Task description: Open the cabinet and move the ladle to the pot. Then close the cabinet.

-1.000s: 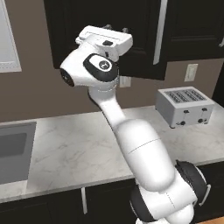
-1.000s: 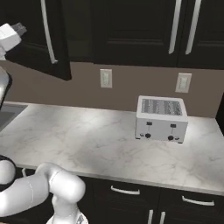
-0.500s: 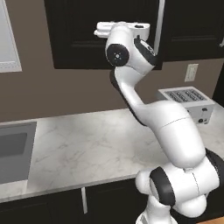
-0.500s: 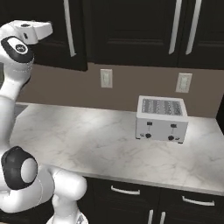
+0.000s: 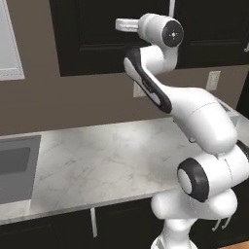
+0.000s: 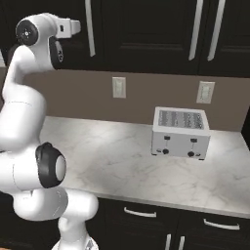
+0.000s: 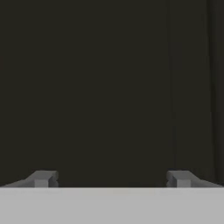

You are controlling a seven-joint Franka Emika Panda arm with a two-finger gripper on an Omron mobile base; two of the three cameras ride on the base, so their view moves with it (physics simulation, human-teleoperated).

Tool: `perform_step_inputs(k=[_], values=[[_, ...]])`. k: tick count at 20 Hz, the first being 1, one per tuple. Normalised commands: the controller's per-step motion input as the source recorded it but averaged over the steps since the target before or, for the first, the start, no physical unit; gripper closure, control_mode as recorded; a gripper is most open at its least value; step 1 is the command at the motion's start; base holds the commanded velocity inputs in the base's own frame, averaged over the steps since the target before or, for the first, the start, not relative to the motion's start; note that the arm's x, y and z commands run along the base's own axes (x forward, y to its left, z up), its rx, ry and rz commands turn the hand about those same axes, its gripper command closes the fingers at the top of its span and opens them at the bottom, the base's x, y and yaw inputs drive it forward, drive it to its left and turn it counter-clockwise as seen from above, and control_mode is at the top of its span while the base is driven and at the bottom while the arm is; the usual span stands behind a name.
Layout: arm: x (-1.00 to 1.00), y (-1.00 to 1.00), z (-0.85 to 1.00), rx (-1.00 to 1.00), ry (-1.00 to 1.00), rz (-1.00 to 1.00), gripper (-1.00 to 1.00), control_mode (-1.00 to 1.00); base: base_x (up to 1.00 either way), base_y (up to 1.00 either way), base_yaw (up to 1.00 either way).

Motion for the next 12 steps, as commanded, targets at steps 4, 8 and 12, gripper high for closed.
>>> perform_step_inputs(k=[4, 8, 12], values=[[0.79, -0.22, 0.05, 0.03, 0.21, 0.30, -1.00, -1.00, 0.00, 0.00, 0.00], [0.51, -0.16, 0.00, 0.00, 0.19, 0.29, -1.00, -1.00, 0.00, 0.00, 0.00], [0.24, -0.02, 0.00, 0.00, 0.09, 0.19, -1.00, -1.00, 0.00, 0.00, 0.00]])
